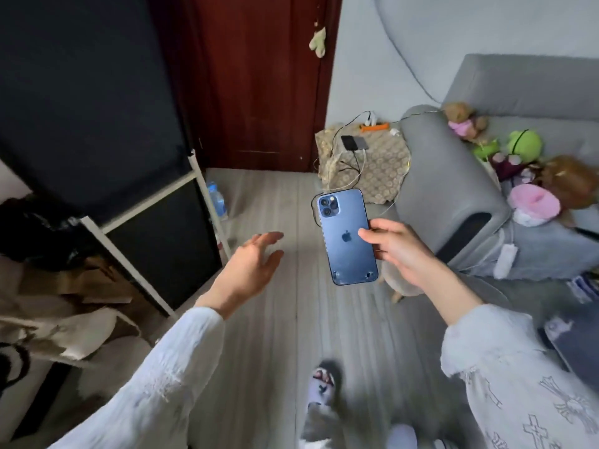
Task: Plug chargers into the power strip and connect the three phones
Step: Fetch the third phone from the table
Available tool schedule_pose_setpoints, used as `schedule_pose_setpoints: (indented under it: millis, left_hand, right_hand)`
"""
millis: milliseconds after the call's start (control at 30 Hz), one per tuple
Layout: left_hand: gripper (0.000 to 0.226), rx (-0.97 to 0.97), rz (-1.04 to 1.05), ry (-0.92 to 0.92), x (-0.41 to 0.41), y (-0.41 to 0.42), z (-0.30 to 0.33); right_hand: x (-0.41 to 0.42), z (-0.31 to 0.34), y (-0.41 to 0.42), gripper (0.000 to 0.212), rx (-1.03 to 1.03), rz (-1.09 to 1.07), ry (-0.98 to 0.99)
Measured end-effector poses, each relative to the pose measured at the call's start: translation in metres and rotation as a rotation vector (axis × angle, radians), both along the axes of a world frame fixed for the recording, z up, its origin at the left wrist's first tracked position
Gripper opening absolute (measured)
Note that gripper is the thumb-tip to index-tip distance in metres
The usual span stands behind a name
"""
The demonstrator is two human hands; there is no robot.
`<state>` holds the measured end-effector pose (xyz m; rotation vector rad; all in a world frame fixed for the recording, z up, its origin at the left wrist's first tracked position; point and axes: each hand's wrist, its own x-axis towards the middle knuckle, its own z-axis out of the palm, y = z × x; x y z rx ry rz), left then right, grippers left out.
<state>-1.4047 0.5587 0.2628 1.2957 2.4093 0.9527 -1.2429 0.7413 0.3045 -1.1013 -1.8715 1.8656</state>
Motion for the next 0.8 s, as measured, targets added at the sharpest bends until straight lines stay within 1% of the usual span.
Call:
schedule_pose_setpoints:
  millis: [33, 100, 233, 400, 567, 667, 700, 800]
  left_hand:
    - [0.036, 0.001, -0.012, -0.003, -0.012, 0.026, -0.004]
    - [0.036, -0.001, -0.020, -0.003, -0.037, 0.079, -0.008]
    - [0.037, -0.020, -0.086, -0.021, -0.078, 0.178, -0.007]
    - [0.038, -0.044, -0.101, -0.029, -0.135, 0.272, -0.010]
    - [0.037, -0.057, -0.111, -0.046, -0.206, 0.366, -0.023]
    - [0.036, -0.051, -0.111, -0.063, -0.255, 0.431, -0.035]
    - [0.036, -0.062, -0.117, -0.066, -0.270, 0.451, -0.038]
    - [0.037, -0.106, -0.114, -0.078, -0.312, 0.504, -0.042]
  right_hand:
    - [-0.010, -0.001, 0.023, 0.007, 0.004, -0.018, -0.005]
    - [-0.032, -0.003, 0.072, 0.012, 0.016, -0.044, 0.000]
    - [-0.069, 0.003, 0.161, 0.008, -0.004, -0.091, 0.006]
    - [-0.123, -0.001, 0.255, 0.007, -0.033, -0.112, -0.018]
    - [-0.192, -0.019, 0.344, 0.014, -0.037, -0.109, -0.053]
    - [-0.239, -0.033, 0.405, 0.009, -0.033, -0.123, -0.058]
    - [-0.254, -0.036, 0.424, 0.010, -0.039, -0.140, -0.063]
    - [-0.296, -0.044, 0.478, 0.022, -0.076, -0.166, -0.077]
